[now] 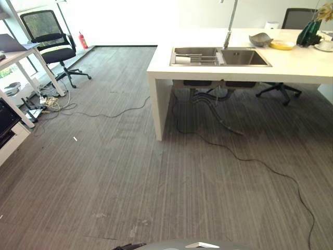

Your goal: Place the dishes in the dishwasher.

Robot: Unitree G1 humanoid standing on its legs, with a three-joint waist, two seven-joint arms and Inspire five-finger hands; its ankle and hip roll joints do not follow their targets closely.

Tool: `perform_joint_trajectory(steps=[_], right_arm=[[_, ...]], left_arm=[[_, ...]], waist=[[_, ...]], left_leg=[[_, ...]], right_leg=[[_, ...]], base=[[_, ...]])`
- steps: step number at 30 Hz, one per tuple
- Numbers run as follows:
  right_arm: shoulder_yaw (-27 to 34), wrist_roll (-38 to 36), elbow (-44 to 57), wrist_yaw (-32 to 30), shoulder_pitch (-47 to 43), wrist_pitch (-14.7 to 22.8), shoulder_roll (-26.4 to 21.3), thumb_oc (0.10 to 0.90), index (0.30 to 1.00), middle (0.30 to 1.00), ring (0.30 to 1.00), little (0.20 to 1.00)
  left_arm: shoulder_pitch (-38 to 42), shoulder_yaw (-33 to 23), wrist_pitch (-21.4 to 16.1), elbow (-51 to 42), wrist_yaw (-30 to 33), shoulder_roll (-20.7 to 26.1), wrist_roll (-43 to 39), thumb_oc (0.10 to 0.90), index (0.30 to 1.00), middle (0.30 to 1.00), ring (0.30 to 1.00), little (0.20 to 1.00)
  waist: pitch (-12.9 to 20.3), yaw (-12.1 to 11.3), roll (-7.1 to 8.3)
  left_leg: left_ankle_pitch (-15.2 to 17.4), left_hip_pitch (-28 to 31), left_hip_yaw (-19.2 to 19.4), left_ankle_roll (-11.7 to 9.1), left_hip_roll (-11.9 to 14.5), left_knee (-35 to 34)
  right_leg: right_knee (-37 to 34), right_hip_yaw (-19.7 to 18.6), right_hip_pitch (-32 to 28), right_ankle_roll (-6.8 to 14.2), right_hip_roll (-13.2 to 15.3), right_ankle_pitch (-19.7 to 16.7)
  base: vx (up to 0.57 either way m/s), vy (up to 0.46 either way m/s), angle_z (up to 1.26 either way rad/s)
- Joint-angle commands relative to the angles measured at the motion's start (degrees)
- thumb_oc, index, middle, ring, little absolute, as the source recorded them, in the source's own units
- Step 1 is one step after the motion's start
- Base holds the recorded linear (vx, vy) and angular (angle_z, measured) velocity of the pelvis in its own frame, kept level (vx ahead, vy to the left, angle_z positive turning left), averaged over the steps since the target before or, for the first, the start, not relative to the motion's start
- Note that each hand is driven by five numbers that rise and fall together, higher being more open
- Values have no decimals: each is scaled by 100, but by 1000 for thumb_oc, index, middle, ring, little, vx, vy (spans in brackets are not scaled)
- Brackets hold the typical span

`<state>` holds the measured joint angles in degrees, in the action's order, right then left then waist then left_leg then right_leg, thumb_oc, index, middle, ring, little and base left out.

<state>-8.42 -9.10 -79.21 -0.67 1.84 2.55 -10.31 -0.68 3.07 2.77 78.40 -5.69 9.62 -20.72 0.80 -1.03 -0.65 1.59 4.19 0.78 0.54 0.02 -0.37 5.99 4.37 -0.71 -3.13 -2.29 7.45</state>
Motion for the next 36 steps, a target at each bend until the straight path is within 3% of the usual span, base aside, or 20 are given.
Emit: perform_joint_trajectory(steps=[1, 19, 36], right_arm=[[-273, 129, -125, 22, -257, 78, 368, 800, 900, 900, 900, 900], [-60, -362, 118, 378, -135, 221, 396, 800, 900, 900, 900, 900], [52, -821, 52, 643, -180, 125, 272, 800, 900, 900, 900, 900]], left_arm=[[354, -102, 24, 177, -269, -601, 68, 800, 900, 900, 900, 900], [342, -495, -234, 145, -57, -554, -430, 800, 900, 900, 900, 900], [303, -112, -583, -186, 762, -899, -617, 800, 900, 900, 900, 900]], waist=[[-185, 82, 201], [-237, 106, 190], [-334, 68, 142]], left_leg=[[-145, 128, -307, -256, -102, -463], [-122, 133, -255, -263, -102, -463], [-143, 120, -310, -265, -118, -463]], right_leg=[[-1099, -13, -623, 756, 337, -581], [-1099, -8, -629, 755, 358, -581], [-1099, 126, -636, 758, 394, -608]], base=[[0, 0, 0], [1, 2, -1], [-1, 0, 1]])
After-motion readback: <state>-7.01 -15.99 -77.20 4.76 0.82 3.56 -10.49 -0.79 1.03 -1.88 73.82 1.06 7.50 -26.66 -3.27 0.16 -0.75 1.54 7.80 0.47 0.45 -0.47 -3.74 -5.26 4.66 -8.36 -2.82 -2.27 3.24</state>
